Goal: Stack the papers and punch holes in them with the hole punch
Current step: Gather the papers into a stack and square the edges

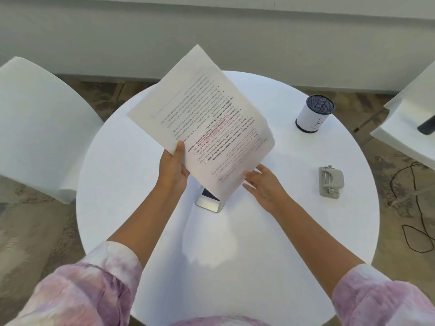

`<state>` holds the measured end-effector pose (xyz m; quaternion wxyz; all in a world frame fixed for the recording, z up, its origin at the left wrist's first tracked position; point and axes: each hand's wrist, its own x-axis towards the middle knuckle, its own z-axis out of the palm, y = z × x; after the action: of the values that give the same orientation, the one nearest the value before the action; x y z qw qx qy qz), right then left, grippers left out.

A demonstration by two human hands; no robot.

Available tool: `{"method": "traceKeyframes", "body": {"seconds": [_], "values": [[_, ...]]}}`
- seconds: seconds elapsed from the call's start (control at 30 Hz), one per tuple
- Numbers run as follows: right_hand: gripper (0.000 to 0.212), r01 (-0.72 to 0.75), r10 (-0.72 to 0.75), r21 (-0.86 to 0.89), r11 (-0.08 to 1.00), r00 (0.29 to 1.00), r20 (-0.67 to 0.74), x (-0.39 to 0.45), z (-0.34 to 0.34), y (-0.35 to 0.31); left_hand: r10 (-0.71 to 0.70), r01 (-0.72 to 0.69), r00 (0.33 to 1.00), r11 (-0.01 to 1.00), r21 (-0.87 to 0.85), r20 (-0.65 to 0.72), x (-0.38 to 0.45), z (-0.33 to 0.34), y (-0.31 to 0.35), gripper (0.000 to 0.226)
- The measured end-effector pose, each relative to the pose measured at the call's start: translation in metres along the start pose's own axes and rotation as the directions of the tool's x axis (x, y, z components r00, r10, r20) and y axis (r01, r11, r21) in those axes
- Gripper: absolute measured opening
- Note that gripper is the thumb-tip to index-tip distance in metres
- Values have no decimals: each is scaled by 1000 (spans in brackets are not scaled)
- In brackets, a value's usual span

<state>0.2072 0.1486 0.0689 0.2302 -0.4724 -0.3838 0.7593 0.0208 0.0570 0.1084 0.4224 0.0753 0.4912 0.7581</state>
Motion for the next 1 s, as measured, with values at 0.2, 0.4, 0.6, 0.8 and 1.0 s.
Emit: {"method": "traceKeyframes", "body": {"seconds": [0.2,0.4,0.6,0.8,1.0], "values": [[35,127,-123,75,989,991,-53,-1,-12,-12,-20,16,997,998,59,69,-3,-14,-7,35],[12,228,-277,-310,923,952,-127,-1,-28,-17,-39,34,995,998,57,94,0,-30,-7,47],[22,289,-431,-518,805,885,-176,-9,-42,-31,-20,2,997,975,223,78,17,-61,20,38],[10,362,-527,-580,730,838,-140,-12,-41,-36,54,-107,992,819,564,110,24,-55,35,20],[6,352,-510,-654,670,858,-61,-16,-47,-35,95,-145,988,821,552,118,19,-56,25,24]]}}
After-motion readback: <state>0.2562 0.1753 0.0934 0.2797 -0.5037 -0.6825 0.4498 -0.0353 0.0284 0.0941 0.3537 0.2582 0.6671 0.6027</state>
